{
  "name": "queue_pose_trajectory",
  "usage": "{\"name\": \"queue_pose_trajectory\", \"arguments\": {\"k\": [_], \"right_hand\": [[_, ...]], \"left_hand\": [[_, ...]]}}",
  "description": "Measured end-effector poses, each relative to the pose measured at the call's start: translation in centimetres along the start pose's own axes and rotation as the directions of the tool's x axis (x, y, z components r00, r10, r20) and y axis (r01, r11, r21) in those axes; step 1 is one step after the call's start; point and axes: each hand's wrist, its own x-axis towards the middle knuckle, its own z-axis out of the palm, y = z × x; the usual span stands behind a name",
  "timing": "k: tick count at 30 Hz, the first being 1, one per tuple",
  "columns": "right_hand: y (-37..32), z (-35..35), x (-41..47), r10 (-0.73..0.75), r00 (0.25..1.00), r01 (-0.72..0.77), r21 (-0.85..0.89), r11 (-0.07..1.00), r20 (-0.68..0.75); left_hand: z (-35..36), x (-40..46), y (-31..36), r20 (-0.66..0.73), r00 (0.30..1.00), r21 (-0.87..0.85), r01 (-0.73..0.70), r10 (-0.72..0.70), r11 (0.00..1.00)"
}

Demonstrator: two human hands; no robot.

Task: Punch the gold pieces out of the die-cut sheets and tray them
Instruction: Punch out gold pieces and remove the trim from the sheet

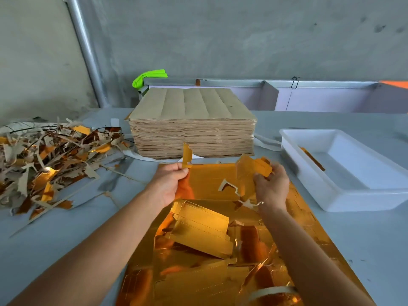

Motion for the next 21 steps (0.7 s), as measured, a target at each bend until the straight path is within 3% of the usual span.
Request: {"name": "queue_pose_trajectory", "arguments": {"k": [3, 7, 14, 18, 21], "right_hand": [[0.4, 0.6, -0.7, 0.111, 0.992, -0.117, 0.112, 0.987, 0.059], [0.4, 0.5, -1.4, 0.026, 0.986, -0.050, 0.144, 0.988, 0.164], [0.4, 0.9, -2.9, 0.037, 0.923, -0.122, 0.202, 0.972, 0.382], [0.0, 0.8, -2.9, 0.038, 0.889, -0.192, 0.297, 0.935, 0.457], [0.1, 1.0, -2.5, 0.121, 0.924, -0.254, 0.347, 0.902, 0.363]], "left_hand": [[0.9, -0.3, -0.4, -0.083, 0.996, 0.008, -0.012, 0.013, 1.000], [1.3, 0.1, -0.6, -0.217, 0.976, -0.019, -0.020, 0.016, 1.000], [2.0, 0.5, -1.5, -0.424, 0.905, -0.001, -0.035, 0.031, 0.999], [2.1, -0.1, -1.6, -0.371, 0.914, 0.079, -0.143, 0.162, 0.987], [2.1, -0.4, -1.4, -0.292, 0.937, 0.094, -0.171, 0.192, 0.981]]}}
